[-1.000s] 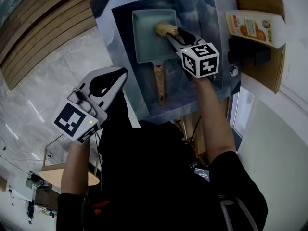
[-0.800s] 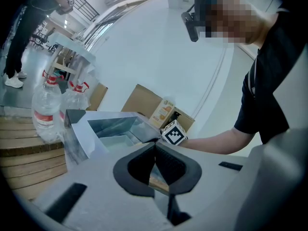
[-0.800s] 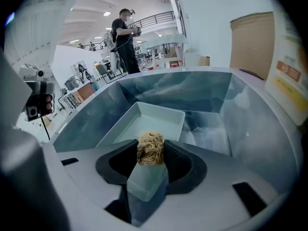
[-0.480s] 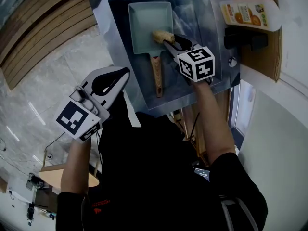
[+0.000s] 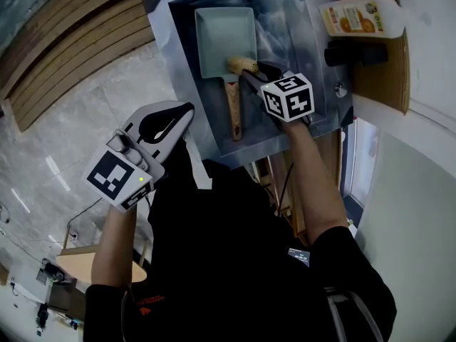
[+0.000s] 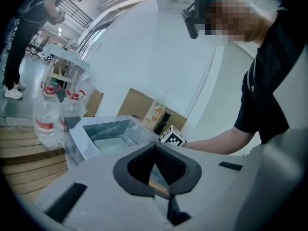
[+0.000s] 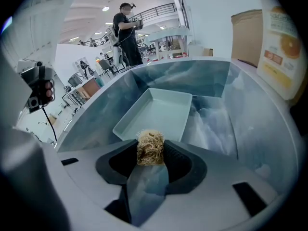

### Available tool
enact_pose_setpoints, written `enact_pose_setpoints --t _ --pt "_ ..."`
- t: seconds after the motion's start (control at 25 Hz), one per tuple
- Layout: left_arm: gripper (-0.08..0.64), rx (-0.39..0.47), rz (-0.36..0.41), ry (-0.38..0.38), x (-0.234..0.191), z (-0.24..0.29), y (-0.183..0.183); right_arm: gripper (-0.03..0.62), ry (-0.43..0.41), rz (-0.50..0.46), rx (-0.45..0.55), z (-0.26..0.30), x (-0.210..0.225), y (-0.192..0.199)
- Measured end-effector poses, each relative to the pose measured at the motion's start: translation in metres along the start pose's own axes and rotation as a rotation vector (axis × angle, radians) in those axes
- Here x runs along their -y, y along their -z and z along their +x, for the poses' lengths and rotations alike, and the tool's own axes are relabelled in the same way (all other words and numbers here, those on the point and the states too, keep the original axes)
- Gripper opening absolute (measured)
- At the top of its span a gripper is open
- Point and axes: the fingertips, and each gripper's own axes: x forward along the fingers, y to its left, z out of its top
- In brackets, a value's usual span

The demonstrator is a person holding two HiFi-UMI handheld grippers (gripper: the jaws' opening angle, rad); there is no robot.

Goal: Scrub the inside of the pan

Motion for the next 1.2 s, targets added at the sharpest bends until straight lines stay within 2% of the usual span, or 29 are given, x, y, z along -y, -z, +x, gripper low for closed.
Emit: enact_pose_setpoints --t 0.56,1.2 --pt "0.018 0.040 0.131 -0.008 0.019 -0.021 -0.062 0.166 0.041 -0.004 0.180 -0.054 -0.023 -0.056" --pt "0.018 0.079 0.244 0.039 0.059 -0.044 -0.118 0.167 0.040 -0.025 0.441 -0.170 -0.081 -0.127"
